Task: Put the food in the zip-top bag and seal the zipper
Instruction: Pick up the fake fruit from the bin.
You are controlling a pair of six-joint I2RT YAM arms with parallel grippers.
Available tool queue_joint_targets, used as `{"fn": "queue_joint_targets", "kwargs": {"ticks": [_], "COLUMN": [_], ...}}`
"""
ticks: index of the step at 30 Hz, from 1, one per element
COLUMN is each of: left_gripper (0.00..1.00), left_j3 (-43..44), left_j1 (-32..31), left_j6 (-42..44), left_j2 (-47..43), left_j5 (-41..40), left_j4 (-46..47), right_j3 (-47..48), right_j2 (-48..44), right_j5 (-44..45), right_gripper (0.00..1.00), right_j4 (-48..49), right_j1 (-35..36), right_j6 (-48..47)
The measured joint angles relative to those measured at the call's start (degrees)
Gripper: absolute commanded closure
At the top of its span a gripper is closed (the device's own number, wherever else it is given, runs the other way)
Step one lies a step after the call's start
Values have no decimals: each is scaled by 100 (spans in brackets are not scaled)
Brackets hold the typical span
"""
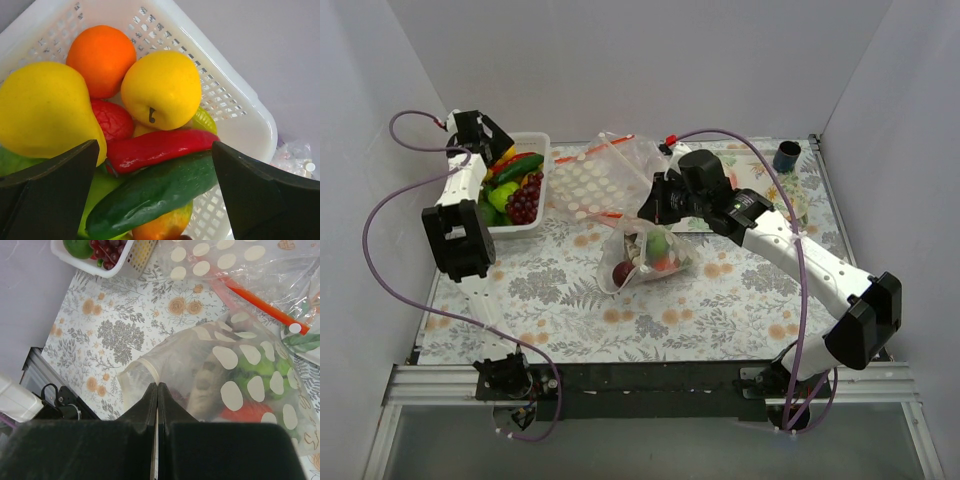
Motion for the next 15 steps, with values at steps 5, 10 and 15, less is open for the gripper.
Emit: {"fn": "queue_joint_targets", "kwargs": {"ticks": [5, 10, 15], "left_gripper": [2, 2, 2], "left_j3": [2, 345, 258], "left_j1": [-9, 28, 24], "left_j6": [184, 273, 304], "left_j2": [109, 422, 584], "left_j5": [-63, -146, -210], "left_j4": [516, 699, 763], "right_j3": [-199, -221, -267], "right_j2": [-2, -9, -22], "right_j5": [-103, -157, -164], "right_gripper": [99, 99, 99], "right_j4": [107, 164, 262], "right_j1": [0, 0, 0], "right_j6": [-35, -48, -55]}}
